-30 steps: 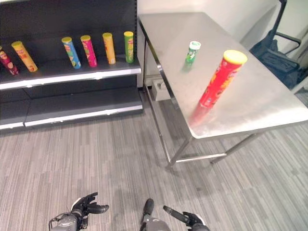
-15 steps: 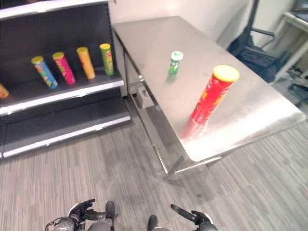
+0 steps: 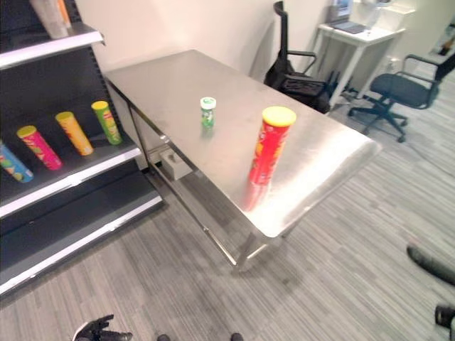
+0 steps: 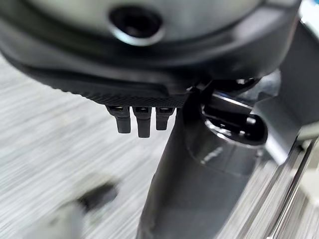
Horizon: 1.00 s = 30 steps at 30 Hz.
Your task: Put the goods on the table back onto the shelves and tidy them up.
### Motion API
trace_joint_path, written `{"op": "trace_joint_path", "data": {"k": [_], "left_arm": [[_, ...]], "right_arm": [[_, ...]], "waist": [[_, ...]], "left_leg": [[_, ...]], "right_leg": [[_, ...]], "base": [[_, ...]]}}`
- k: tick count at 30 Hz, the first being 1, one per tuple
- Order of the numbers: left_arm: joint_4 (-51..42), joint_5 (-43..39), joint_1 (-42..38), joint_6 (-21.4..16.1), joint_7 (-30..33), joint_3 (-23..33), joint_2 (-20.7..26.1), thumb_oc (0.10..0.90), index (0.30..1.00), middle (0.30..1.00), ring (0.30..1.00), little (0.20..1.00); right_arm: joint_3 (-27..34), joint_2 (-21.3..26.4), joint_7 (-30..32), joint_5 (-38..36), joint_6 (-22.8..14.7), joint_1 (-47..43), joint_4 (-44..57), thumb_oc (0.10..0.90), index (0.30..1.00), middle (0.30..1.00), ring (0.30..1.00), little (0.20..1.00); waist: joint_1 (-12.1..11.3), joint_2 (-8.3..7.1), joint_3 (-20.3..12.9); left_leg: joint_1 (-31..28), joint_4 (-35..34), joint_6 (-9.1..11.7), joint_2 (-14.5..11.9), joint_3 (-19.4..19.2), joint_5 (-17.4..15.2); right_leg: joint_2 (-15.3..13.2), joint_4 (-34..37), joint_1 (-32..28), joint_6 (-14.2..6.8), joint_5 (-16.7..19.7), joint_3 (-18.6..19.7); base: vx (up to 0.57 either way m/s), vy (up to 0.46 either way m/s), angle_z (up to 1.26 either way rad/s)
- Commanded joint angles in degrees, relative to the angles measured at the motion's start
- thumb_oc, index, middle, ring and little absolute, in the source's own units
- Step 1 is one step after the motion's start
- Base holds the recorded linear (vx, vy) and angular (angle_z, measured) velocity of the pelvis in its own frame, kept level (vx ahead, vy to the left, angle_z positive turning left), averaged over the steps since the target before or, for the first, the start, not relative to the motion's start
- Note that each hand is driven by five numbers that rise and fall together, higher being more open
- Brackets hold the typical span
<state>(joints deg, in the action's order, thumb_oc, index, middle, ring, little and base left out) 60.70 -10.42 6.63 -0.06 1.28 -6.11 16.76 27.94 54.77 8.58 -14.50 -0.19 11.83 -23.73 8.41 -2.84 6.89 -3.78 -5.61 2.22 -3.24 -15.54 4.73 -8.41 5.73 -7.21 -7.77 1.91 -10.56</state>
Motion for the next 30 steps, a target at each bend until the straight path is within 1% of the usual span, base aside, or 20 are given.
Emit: {"op": "trace_joint_path", "data": {"k": [1, 2, 3, 4, 5, 7, 9, 10, 11, 15, 21, 23, 30], "left_arm": [[1.05, 3.04, -4.56, -2.85, -0.86, -0.72, 0.93, 0.800, 0.900, 0.900, 0.900, 0.900], [0.62, 3.43, -4.36, -3.13, -1.34, -1.32, 1.05, 0.800, 0.900, 0.900, 0.900, 0.900], [0.60, 3.45, -4.32, -3.12, -1.35, -1.22, 1.07, 0.800, 0.900, 0.900, 0.900, 0.900], [0.44, 3.90, -4.18, -3.25, -1.64, -1.75, 1.16, 0.800, 0.900, 0.900, 0.900, 0.900], [0.29, 4.40, -3.97, -3.42, -2.20, -2.41, 1.27, 0.800, 0.900, 0.900, 0.900, 0.900], [0.00, 4.56, -3.55, -3.52, -2.42, -2.97, 1.33, 0.800, 0.900, 0.900, 0.900, 0.900], [0.06, 4.23, -3.41, -3.45, -2.63, -3.09, 1.16, 0.800, 0.900, 0.900, 0.900, 0.900], [0.03, 3.94, -3.14, -3.37, -2.70, -3.37, 0.98, 0.800, 0.900, 0.900, 0.900, 0.900], [0.03, 3.94, -3.12, -3.38, -2.70, -3.31, 0.96, 0.800, 0.900, 0.900, 0.900, 0.900], [-0.19, 3.40, -2.55, -3.44, -2.32, -3.46, 0.75, 0.800, 0.900, 0.900, 0.900, 0.900], [1.01, 3.64, -1.86, -3.37, -1.63, -3.87, 0.62, 0.800, 0.900, 0.900, 0.900, 0.900], [1.31, 3.70, -1.52, -3.22, -1.48, -3.99, 0.68, 0.800, 0.900, 0.900, 0.900, 0.900], [1.26, 3.32, -1.40, -3.21, -1.17, -4.44, 0.73, 0.800, 0.900, 0.900, 0.900, 0.900]], "right_arm": [[-0.47, 4.23, -3.49, -5.68, -10.25, -8.44, 7.39, 0.800, 0.900, 0.900, 0.900, 0.900], [-1.03, 4.32, -5.52, -9.82, -11.91, -10.40, 11.67, 0.800, 0.900, 0.900, 0.900, 0.900], [-1.14, 4.31, -5.54, -9.86, -11.88, -10.50, 11.69, 0.800, 0.900, 0.900, 0.900, 0.900], [-1.85, 4.31, -6.79, -11.72, -12.10, -11.78, 12.91, 0.800, 0.900, 0.900, 0.900, 0.900], [-3.74, 3.98, -7.98, -14.00, -12.41, -14.32, 14.12, 0.800, 0.900, 0.900, 0.900, 0.900], [-5.84, 3.71, -8.58, -14.56, -12.52, -16.83, 15.20, 0.800, 0.900, 0.900, 0.900, 0.900], [-8.41, 3.90, -8.38, -13.11, -12.25, -19.01, 15.38, 0.800, 0.900, 0.900, 0.900, 0.900], [-11.02, 4.40, -8.40, -11.75, -11.81, -21.22, 14.98, 0.800, 0.900, 0.900, 0.900, 0.900], [-11.18, 4.41, -8.38, -11.73, -11.81, -21.38, 14.92, 0.800, 0.900, 0.900, 0.900, 0.900], [-14.54, 5.37, -7.41, -10.08, -11.53, -25.16, 12.53, 0.800, 0.900, 0.900, 0.900, 0.900], [-17.96, 6.25, -6.12, -9.30, -11.30, -29.38, 8.17, 0.800, 0.900, 0.900, 0.900, 0.900], [-20.46, 6.74, -5.97, -8.51, -10.85, -31.54, 6.11, 0.800, 0.900, 0.900, 0.900, 0.900], [-24.61, 8.15, -5.86, -7.60, -10.07, -35.02, 3.05, 0.800, 0.900, 0.900, 0.900, 0.900]], "waist": [[-4.04, -0.08, -0.89], [-4.34, -0.08, -1.33], [-4.28, -0.09, -1.33], [-4.56, -0.08, -1.59], [-5.02, -0.09, -1.98], [-5.63, -0.09, -2.34], [-6.03, -0.09, -2.59], [-6.81, -0.21, -2.82], [-6.72, -0.20, -2.81], [-7.96, -0.33, -3.00], [-9.04, -0.63, -3.02], [-9.75, -0.88, -2.98], [-10.54, -1.40, -2.94]], "left_leg": [[-3.01, 0.61, 2.21, -1.56, 0.97, -5.81], [-3.20, 0.61, 2.21, -1.65, 0.76, -5.91], [-3.21, 0.61, 2.21, -1.66, 0.73, -5.92], [-3.31, 0.61, 2.22, -1.64, 0.67, -5.98], [-3.57, 0.61, 2.23, -1.69, 0.56, -6.10], [-3.73, 0.61, 2.27, -1.73, 0.57, -6.18], [-3.82, 0.61, 2.34, -1.75, 0.64, -6.18], [-3.79, 0.61, 2.41, -1.78, 0.86, -6.08], [-3.79, 0.61, 2.42, -1.78, 0.88, -6.08], [-3.56, 0.61, 2.54, -1.73, 1.91, -5.81], [-3.26, 0.61, 2.64, -1.60, 3.16, -5.54], [-3.12, 0.61, 2.73, -1.59, 3.73, -5.38], [-3.00, 0.61, 2.97, -1.67, 4.61, -5.08]], "right_leg": [[-1.38, -0.97, 4.49, -3.55, 3.37, -0.87], [-1.34, -0.93, 4.44, -3.54, 3.36, -0.96], [-1.33, -0.94, 4.45, -3.54, 3.35, -0.93], [-1.33, -0.92, 4.38, -3.54, 3.34, -1.03], [-1.36, -0.88, 4.20, -3.54, 3.32, -1.30], [-1.39, -0.83, 3.96, -3.58, 3.22, -1.67], [-1.49, -0.78, 3.65, -3.56, 3.14, -2.04], [-1.57, -0.73, 3.16, -3.48, 2.92, -2.76], [-1.57, -0.73, 3.14, -3.48, 2.91, -2.78], [-1.70, -0.73, 2.43, -3.32, 2.49, -3.82], [-1.83, -0.73, 1.73, -3.15, 2.08, -4.83], [-1.76, -0.73, 1.41, -2.98, 1.89, -5.36], [-1.51, -0.73, 0.73, -2.75, 1.49, -6.35]], "base": [[0.00, -0.005, -0.05], [0.01, -0.003, -0.03], [0.00, 0.000, 0.00], [0.00, 0.000, 0.00], [0.00, 0.000, 0.00], [0.01, -0.005, -0.02], [0.02, -0.008, 0.09], [0.02, -0.011, 0.10], [0.02, -0.025, 0.07], [0.02, -0.024, 0.09], [0.02, -0.018, 0.16], [0.02, -0.020, 0.16], [0.02, -0.018, 0.15]]}}
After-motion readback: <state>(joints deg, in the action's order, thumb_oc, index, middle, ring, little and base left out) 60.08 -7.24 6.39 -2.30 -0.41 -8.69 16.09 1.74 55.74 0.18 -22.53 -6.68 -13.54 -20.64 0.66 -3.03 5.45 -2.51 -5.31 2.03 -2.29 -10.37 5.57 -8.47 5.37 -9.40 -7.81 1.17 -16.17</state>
